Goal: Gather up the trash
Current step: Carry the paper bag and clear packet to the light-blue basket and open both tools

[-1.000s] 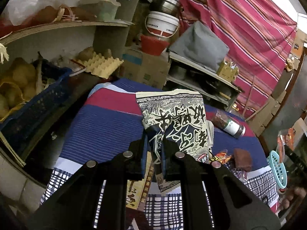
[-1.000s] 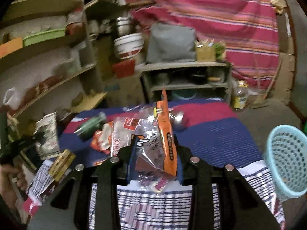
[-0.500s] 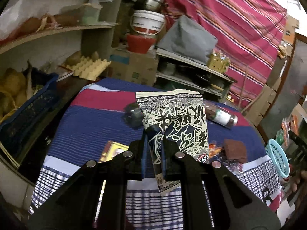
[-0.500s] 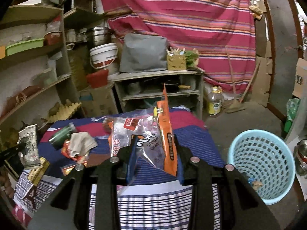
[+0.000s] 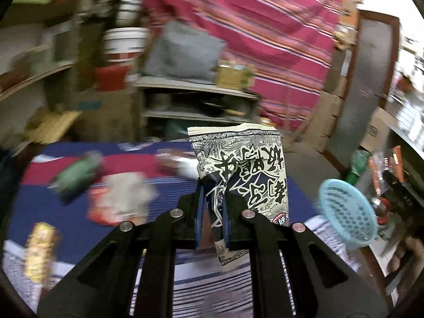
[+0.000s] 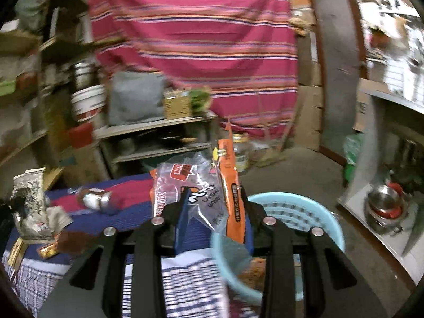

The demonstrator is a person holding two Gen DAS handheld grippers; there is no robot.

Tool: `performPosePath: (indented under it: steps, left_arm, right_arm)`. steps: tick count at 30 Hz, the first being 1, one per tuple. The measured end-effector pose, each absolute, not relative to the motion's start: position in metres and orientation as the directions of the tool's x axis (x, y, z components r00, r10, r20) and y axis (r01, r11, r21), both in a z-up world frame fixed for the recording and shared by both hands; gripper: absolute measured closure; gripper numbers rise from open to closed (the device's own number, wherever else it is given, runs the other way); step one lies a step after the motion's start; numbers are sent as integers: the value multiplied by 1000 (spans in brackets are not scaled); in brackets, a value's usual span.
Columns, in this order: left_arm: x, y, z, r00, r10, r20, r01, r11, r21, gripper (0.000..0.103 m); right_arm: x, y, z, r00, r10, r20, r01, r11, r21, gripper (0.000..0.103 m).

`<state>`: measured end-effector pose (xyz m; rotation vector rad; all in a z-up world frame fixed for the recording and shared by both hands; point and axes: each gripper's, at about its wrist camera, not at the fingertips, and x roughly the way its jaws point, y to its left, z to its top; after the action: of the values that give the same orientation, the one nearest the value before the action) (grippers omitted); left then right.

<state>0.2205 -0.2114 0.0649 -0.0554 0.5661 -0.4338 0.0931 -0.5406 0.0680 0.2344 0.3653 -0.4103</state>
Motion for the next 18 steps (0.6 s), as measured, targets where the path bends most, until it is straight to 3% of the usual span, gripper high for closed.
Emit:
performPosePath:
  steps: [8,18]
  left_arm:
    - [217,-379,41,615,-562,-554,542,811,-221,93]
    - [224,-433,9,560,-566,-605,580,789,-201,93]
  right_arm:
    - [65,-618,56,787,-458,-414,568,799,196,68]
    - [63,-653,26,746,-471,-471,619,751,230,68]
